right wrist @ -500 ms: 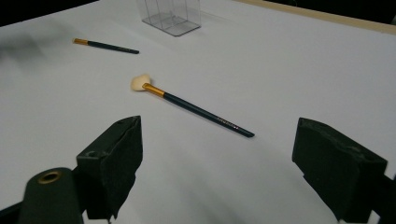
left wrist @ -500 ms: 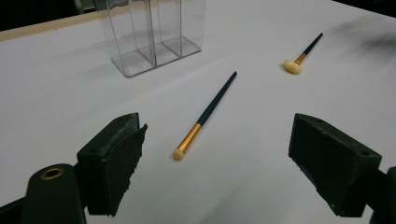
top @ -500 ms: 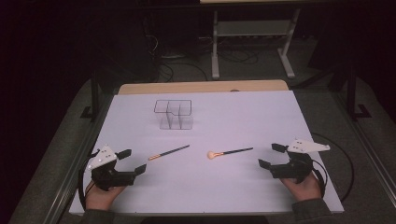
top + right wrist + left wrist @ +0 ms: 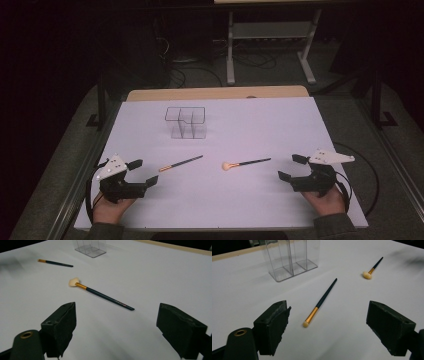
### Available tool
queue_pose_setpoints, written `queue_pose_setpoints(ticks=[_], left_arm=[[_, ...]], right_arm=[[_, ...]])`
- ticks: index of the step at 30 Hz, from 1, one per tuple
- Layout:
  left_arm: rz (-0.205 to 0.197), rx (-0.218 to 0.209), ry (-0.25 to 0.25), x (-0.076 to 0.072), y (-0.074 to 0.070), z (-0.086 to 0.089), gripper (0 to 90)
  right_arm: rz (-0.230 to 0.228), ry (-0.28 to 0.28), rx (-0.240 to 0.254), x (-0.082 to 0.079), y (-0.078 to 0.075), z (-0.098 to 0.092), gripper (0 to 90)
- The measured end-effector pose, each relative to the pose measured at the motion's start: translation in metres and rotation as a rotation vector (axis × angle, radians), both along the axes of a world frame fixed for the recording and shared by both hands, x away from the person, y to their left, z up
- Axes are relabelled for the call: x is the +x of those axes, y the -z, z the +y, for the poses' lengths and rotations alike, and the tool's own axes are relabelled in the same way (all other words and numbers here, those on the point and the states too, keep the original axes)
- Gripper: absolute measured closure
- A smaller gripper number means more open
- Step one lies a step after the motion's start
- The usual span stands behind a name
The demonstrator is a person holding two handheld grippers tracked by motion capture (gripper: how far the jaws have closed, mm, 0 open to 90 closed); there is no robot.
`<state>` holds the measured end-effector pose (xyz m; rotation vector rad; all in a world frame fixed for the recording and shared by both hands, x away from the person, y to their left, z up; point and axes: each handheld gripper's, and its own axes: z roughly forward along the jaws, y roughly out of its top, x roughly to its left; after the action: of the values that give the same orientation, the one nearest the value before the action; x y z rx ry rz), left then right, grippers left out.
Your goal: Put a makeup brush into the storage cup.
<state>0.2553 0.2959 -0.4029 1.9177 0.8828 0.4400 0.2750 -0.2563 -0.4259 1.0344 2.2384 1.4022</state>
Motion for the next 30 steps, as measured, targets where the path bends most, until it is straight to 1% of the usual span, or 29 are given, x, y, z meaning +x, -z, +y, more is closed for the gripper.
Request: queue_pose_setpoints(ticks=[2, 5, 8, 10, 12, 14, 15, 17, 18, 25, 28, 30], left_arm=[[0.000, -0.003, -0.001, 0.000, 0.000, 0.000, 16.9], [-0.002, -0.004, 0.006, -0.001, -0.002, -0.002, 16.9], [-0.005, 0.012, 0.010, -0.001, -0.004, -0.004, 16.9], [-0.014, 0.017, 0.013, 0.000, -0.005, -0.004, 16.9], [-0.011, 0.009, 0.013, -0.001, -0.007, -0.003, 17.0], [-0.009, 0.019, 0.014, 0.000, -0.009, -0.003, 17.1], [-0.009, 0.013, 0.014, 0.000, -0.010, -0.004, 17.1], [-0.009, 0.024, 0.019, 0.000, -0.012, -0.005, 17.2], [-0.011, 0.022, 0.023, 0.000, -0.013, -0.006, 17.2], [0.017, 0.037, 0.056, 0.003, -0.018, -0.008, 17.6], [0.026, 0.039, 0.066, 0.006, -0.021, -0.006, 17.8], [0.031, 0.049, 0.077, 0.009, -0.024, -0.006, 18.6]], right_arm=[[0.008, -0.001, -0.001, 0.000, 0.001, 0.000, 15.2], [0.007, -0.003, -0.003, 0.000, 0.001, 0.000, 15.2], [0.007, -0.002, 0.000, -0.001, 0.000, 0.000, 15.3], [0.006, -0.001, 0.003, 0.000, 0.001, 0.000, 15.2], [0.002, -0.001, 0.000, 0.001, 0.001, 0.000, 15.2], [0.004, 0.000, -0.002, 0.001, 0.001, 0.000, 15.1], [0.002, 0.001, -0.003, 0.001, 0.001, 0.000, 15.1], [0.004, 0.005, 0.000, 0.000, 0.000, -0.001, 15.1], [0.000, 0.006, 0.000, 0.000, 0.000, -0.001, 15.1], [-0.006, 0.007, -0.006, 0.000, -0.002, -0.001, 15.1], [-0.002, 0.007, -0.008, 0.000, -0.002, -0.002, 15.0], [-0.003, 0.007, -0.007, -0.001, -0.002, -0.001, 14.9]])
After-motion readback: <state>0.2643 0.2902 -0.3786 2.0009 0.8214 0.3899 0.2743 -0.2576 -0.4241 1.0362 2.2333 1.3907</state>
